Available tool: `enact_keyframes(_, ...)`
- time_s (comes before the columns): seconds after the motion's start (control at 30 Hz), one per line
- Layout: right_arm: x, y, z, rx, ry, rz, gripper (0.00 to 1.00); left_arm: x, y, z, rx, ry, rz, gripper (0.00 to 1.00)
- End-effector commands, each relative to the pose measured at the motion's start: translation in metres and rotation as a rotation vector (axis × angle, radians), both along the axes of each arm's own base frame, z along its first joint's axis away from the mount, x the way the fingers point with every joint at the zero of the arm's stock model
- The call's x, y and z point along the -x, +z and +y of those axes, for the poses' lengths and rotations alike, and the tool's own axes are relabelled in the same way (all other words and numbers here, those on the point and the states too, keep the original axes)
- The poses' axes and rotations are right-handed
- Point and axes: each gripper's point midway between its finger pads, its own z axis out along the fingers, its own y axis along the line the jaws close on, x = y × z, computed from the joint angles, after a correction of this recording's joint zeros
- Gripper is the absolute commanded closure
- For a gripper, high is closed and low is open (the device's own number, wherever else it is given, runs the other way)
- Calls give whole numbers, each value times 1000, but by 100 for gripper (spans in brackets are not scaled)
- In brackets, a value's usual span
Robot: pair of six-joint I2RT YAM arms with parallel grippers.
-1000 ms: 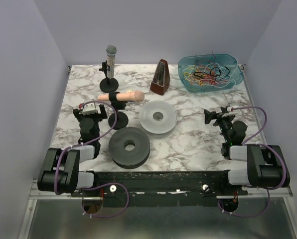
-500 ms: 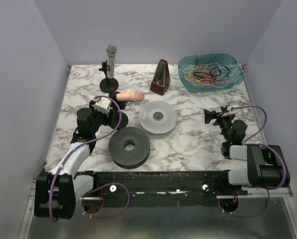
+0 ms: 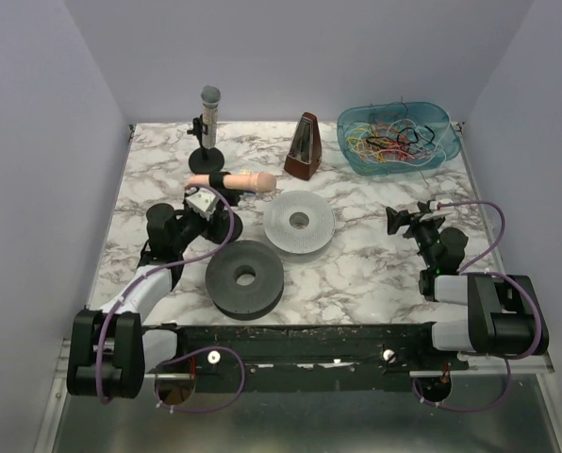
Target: Wrap the cables
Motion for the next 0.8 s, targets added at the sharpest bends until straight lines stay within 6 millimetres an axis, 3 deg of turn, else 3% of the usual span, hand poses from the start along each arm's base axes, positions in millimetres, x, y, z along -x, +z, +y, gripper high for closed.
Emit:
enact_keyframes(0.0,-3,8,1,17,12,-32,0,-17,20,-8,-16,-51,-46,38)
enact_keyframes(0.47,-2,9,2,17,15,-37,0,-40,13,-4,-114,-60,-54,40)
enact_keyframes(0.77,-3,9,2,17,13,-35,0,-7,10,-14,-170,-188,-7,2)
